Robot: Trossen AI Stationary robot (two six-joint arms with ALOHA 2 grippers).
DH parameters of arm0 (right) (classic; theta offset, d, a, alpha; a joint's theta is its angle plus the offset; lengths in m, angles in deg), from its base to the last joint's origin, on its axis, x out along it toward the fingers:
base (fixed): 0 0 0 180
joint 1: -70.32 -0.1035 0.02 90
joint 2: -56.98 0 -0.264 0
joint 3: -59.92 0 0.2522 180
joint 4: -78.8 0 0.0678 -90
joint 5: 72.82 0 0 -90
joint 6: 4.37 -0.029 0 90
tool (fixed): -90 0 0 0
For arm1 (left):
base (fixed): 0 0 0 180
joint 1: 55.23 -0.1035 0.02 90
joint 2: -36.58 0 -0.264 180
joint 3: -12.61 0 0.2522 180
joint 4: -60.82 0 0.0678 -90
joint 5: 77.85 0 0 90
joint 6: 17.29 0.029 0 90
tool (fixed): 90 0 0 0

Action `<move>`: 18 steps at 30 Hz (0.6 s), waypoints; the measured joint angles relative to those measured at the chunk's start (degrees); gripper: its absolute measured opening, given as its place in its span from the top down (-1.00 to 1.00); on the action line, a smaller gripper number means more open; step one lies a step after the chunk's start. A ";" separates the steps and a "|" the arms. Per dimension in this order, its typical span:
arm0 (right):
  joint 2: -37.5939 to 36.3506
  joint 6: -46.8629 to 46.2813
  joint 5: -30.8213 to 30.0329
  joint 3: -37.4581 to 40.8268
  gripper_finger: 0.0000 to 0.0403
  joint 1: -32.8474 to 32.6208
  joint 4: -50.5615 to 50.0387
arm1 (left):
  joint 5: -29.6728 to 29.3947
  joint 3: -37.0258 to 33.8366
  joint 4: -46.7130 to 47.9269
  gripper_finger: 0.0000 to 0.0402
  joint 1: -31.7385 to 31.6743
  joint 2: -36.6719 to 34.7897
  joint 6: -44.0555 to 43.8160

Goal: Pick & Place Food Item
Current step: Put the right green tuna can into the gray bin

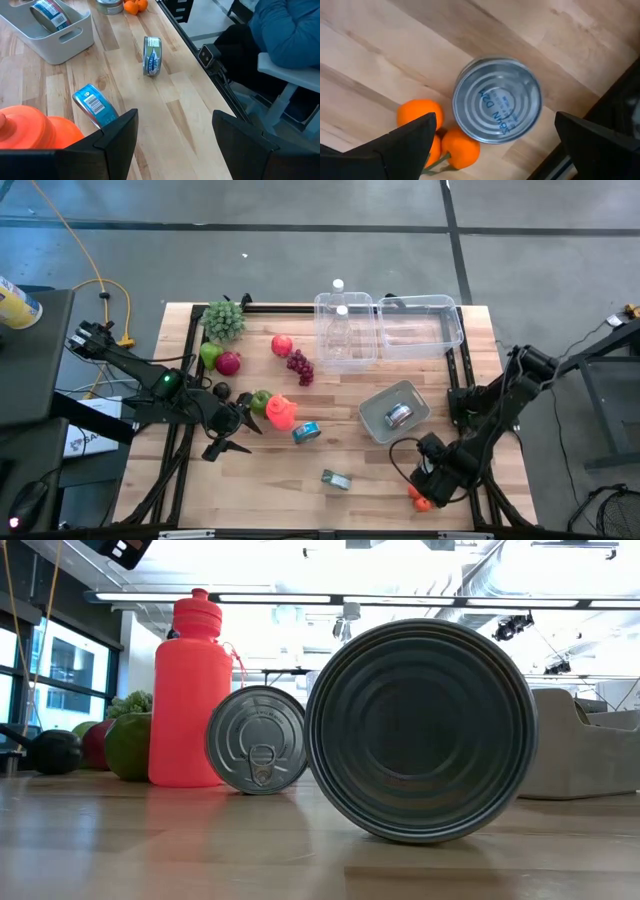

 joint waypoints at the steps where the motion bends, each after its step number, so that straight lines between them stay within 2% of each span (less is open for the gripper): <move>1: 0.02 0.02 0.04 0.36 -0.99 -0.02 0.59 | 0.01 0.00 0.00 -0.22 -0.02 -0.01 0.00; 18: -0.02 2.12 -0.99 3.92 -0.99 -0.33 4.30 | -0.01 -0.01 0.00 -0.22 -0.02 0.00 0.00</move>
